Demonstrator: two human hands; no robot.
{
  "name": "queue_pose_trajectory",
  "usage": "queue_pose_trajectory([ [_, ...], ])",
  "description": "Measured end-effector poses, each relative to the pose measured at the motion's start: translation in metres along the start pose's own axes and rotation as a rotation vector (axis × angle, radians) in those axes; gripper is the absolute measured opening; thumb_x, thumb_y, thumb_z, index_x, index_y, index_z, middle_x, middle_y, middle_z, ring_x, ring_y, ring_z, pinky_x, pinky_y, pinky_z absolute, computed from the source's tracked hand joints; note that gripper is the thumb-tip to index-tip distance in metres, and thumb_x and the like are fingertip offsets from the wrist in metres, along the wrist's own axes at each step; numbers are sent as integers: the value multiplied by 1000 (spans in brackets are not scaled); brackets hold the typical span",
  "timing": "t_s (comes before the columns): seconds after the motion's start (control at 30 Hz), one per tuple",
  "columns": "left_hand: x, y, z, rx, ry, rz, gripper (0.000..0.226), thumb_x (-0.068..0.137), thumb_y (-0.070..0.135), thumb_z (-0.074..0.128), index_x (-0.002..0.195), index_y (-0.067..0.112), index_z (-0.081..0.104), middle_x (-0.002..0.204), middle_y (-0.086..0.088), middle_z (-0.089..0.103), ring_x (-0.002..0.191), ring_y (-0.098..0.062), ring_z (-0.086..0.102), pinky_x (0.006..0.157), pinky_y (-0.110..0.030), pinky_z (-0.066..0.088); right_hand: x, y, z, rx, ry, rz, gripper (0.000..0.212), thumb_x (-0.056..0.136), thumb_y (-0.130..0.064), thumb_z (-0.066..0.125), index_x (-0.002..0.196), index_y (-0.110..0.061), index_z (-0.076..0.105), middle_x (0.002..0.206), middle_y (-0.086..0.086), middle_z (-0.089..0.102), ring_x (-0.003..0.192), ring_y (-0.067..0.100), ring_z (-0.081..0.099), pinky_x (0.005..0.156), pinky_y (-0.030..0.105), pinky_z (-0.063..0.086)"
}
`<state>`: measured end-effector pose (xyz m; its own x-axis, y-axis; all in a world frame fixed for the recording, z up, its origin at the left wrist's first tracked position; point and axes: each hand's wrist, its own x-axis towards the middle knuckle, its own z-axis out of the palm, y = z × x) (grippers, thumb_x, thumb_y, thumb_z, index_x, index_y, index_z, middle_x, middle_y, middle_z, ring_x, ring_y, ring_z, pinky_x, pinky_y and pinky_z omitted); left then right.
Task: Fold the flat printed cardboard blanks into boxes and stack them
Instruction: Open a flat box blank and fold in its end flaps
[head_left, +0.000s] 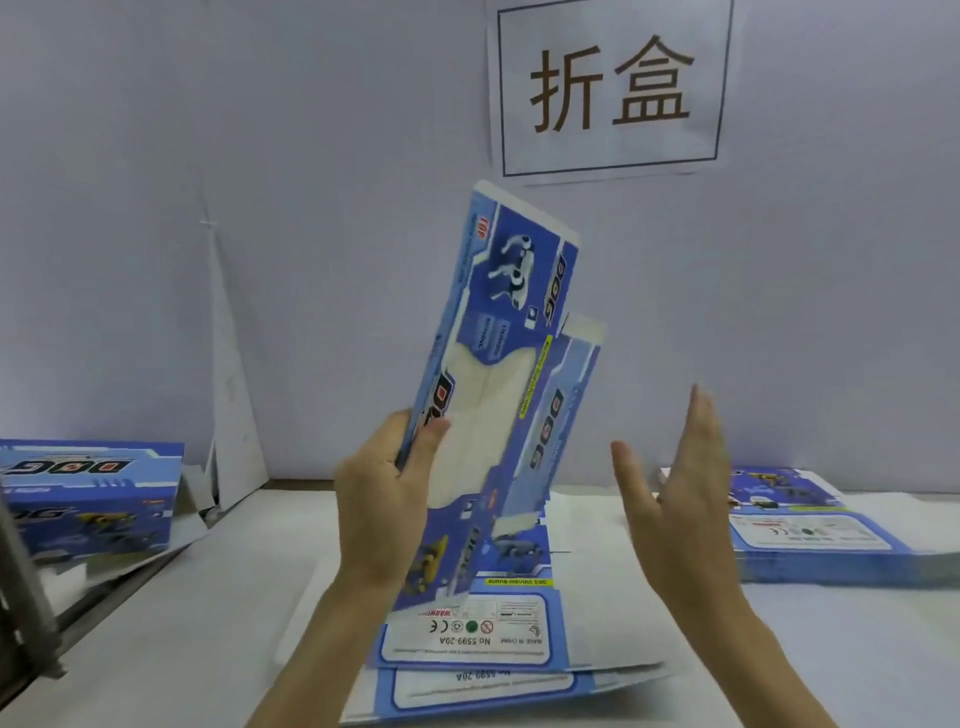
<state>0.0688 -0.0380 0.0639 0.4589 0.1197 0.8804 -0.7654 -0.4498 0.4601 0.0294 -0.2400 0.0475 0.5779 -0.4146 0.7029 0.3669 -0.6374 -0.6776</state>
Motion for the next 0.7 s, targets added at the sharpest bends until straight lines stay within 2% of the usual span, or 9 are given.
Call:
queue_pose_trajectory([
  [0.07,-5,12,9,-223,-1,-175,10,88,37,55,90,27,59,73,28,62,64,7,57,55,-4,42,0,-4,-4,171,-148,194,78,86,-49,47,152,-24,16,158,-2,24,143,14,24,116,34,25],
  [0.13,-12,16,17,-387,-73,-347,37,87,38,54,123,29,55,107,18,67,97,1,64,74,-11,53,1,-4,-7,363,-190,210,50,86,-43,51,135,-34,41,132,-12,55,123,15,54,96,40,52],
  [0.17,-17,16,21,-418,-112,-390,50,86,38,53,135,28,48,120,13,64,109,-2,60,80,-11,52,2,-2,-9,420,-169,203,32,88,-38,53,120,-40,48,112,-18,62,110,15,62,81,37,58],
  [0.23,-25,16,28,-424,-183,-422,65,85,40,50,146,28,34,134,15,53,121,1,52,85,-5,45,2,3,-13,475,-125,194,21,90,-30,56,107,-41,52,97,-17,66,97,13,67,68,30,59],
  [0.33,-28,17,34,-451,-189,-467,65,83,48,46,144,41,25,134,28,45,116,17,45,79,1,40,0,3,-15,445,-126,209,40,79,-44,61,117,-38,52,104,-12,66,96,10,66,68,28,58],
  [0.47,-32,21,38,-447,-160,-507,56,83,53,39,136,52,21,112,47,47,100,28,47,67,0,43,-4,-3,-14,419,-192,266,79,65,-68,70,132,-34,46,113,-10,64,100,12,66,72,29,59],
  [0.53,-38,24,44,-443,-200,-514,56,83,57,37,136,56,21,104,49,53,97,20,55,66,-6,49,-9,-8,-10,565,-336,296,74,63,-63,70,127,-33,49,109,-6,69,94,15,71,66,27,59],
  [0.63,-46,25,52,-438,-311,-530,59,83,59,38,140,56,23,128,25,55,112,-2,59,85,-25,55,-17,-15,-1,697,-556,316,59,62,-60,67,112,-29,62,102,-1,73,88,20,72,68,26,58],
  [0.7,-42,21,45,-452,-377,-533,59,85,54,42,142,47,31,131,17,56,111,0,59,79,-17,54,-16,-15,-3,640,-563,242,44,67,-57,67,103,-31,69,103,1,73,92,20,71,76,30,59],
])
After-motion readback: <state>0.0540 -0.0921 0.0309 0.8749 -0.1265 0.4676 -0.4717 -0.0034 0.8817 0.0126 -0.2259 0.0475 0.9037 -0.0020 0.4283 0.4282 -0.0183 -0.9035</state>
